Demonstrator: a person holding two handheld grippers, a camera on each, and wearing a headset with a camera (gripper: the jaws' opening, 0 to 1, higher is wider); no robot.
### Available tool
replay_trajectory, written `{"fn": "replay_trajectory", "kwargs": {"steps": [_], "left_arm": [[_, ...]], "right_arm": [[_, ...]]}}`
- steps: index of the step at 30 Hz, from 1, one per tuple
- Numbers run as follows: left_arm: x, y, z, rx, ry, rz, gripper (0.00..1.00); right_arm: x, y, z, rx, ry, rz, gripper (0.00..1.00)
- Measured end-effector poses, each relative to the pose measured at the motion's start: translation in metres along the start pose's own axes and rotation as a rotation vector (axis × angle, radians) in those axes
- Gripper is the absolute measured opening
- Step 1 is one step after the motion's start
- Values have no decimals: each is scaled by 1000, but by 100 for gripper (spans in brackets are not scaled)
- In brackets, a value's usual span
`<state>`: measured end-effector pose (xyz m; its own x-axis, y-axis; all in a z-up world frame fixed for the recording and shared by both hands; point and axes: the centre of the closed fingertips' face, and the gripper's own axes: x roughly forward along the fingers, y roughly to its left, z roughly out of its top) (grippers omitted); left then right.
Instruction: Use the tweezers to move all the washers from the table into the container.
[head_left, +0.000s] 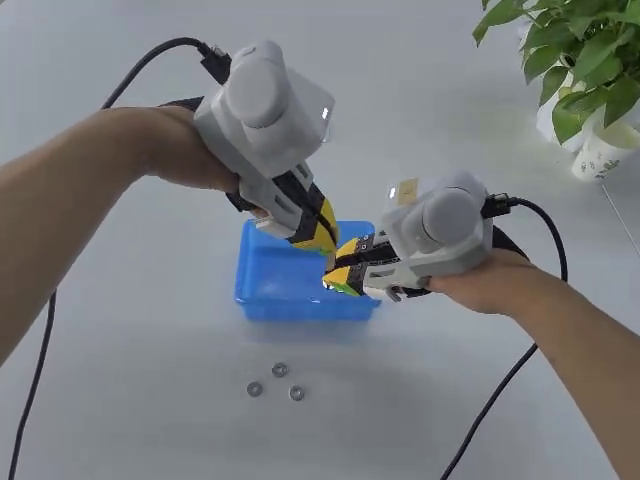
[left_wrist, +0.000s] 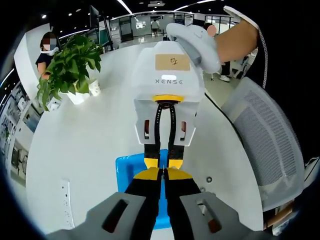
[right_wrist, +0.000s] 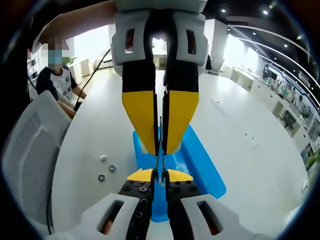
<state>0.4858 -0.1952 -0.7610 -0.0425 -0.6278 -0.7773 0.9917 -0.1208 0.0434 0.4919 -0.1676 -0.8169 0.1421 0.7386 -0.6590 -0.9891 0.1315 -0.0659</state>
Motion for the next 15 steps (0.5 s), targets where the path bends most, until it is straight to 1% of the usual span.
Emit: {"fn": "replay_trajectory", "kwargs": {"steps": [10,15], "left_arm": [[12,2,-10,-13,2,-6,5],[17,4,-13,-19,4,-7,5]], "right_arm": [[10,-1,-13,13,21,22,9],[13,-1,-17,18,30,29,9]]}}
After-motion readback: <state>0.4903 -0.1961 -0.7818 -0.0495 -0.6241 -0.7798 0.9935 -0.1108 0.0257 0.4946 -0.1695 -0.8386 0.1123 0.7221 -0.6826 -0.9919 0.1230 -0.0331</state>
